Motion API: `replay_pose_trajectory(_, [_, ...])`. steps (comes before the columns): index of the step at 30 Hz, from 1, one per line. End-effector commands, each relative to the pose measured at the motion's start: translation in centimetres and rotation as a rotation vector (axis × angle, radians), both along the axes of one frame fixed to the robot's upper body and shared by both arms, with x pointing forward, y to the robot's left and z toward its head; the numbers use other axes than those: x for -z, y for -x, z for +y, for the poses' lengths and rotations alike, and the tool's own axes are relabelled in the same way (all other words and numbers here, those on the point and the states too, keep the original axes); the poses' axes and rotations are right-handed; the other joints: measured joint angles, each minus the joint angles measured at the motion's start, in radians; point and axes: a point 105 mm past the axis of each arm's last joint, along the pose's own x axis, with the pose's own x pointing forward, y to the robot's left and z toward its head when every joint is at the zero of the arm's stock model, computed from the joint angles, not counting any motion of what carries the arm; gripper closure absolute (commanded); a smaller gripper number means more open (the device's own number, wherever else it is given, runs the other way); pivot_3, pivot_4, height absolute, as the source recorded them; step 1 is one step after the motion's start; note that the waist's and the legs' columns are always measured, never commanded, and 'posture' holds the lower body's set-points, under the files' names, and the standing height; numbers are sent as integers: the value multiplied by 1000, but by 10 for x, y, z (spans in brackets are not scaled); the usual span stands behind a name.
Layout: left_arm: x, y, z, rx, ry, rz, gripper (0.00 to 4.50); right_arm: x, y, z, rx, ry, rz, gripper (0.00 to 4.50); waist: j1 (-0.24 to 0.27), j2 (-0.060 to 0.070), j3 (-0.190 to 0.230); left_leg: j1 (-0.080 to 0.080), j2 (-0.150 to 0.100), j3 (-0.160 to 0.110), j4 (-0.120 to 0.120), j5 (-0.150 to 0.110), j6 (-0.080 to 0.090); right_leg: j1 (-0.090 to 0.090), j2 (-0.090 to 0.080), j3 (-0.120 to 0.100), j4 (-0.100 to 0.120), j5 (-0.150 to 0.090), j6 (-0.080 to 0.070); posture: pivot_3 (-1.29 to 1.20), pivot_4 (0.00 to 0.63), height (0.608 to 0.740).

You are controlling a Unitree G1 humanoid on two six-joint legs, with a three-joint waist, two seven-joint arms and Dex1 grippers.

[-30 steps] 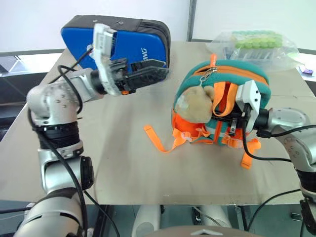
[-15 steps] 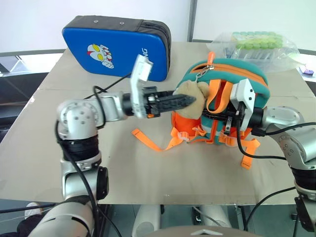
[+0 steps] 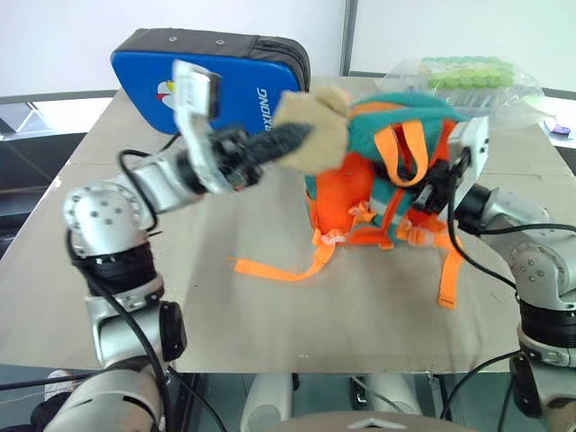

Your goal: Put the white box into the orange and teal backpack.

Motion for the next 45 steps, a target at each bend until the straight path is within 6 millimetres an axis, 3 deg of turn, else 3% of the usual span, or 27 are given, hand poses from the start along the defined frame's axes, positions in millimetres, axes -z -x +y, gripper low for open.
replay_pose_trajectory(1, [0,-3,35,-109,89,41,3622,-24,-13,-42,220,-164,-34,4500,0,0,0,0,0,0,0,0,0,0,0,0,0,0,0,0,150,740])
replay_pose_trajectory(8, [138,-16,61,-397,-217,439,3758,-41,-35,-92,536,-400,-20,4500,3,0,0,-1,0,3,-4,0,0,-3,0,2,-1,0,0,0,150,740])
replay_pose_trajectory(11, [171,-18,71,-514,-266,498,3810,-48,-38,-106,632,-438,-25,4500,9,0,-1,-1,0,2,-4,0,0,-3,-1,2,0,0,-1,0,150,740])
replay_pose_trajectory(13, [178,-24,78,-595,-252,507,3835,-54,-38,-113,664,-471,-31,4500,9,0,-1,0,0,3,-3,0,0,-3,-2,2,0,0,-1,0,150,740])
replay_pose_trajectory(15, [170,-31,88,-664,-210,448,3849,-61,-37,-121,708,-478,-51,4500,8,-1,-1,0,0,3,-3,0,0,-3,-2,2,0,0,-1,0,150,740])
replay_pose_trajectory(18, [122,-27,85,-569,16,350,3860,-66,-36,-129,740,-474,-67,4500,6,-1,-1,-1,-1,3,-4,0,0,-3,-1,2,0,0,-1,0,150,740])
replay_pose_trajectory(24, [50,18,88,-245,221,218,3918,-74,-39,-132,762,-457,-82,4500,-5,0,-1,-3,0,3,-4,0,0,-5,-1,2,-1,0,-1,0,150,740])
replay_pose_trajectory(28, [25,28,101,-200,339,190,3956,-78,-40,-126,751,-422,-101,4500,-7,0,0,-3,0,3,-6,0,0,-7,-1,2,-1,0,-1,0,150,740])
replay_pose_trajectory(33, [34,28,93,-222,280,212,3960,-82,-41,-103,692,-341,-130,4500,0,0,0,-4,0,4,-6,0,0,-7,-1,2,-2,0,-1,0,150,740])
replay_pose_trajectory(36, [45,27,86,-242,231,234,3960,-87,-41,-101,686,-370,-133,4500,3,0,0,-4,0,4,-6,0,0,-7,-1,3,-2,0,-1,0,150,740])
replay_pose_trajectory(45, [81,24,113,-413,188,298,3961,-98,-45,-142,849,-493,-121,4500,1,0,0,-4,0,5,-8,0,0,-8,-1,3,-2,0,-1,0,150,740])
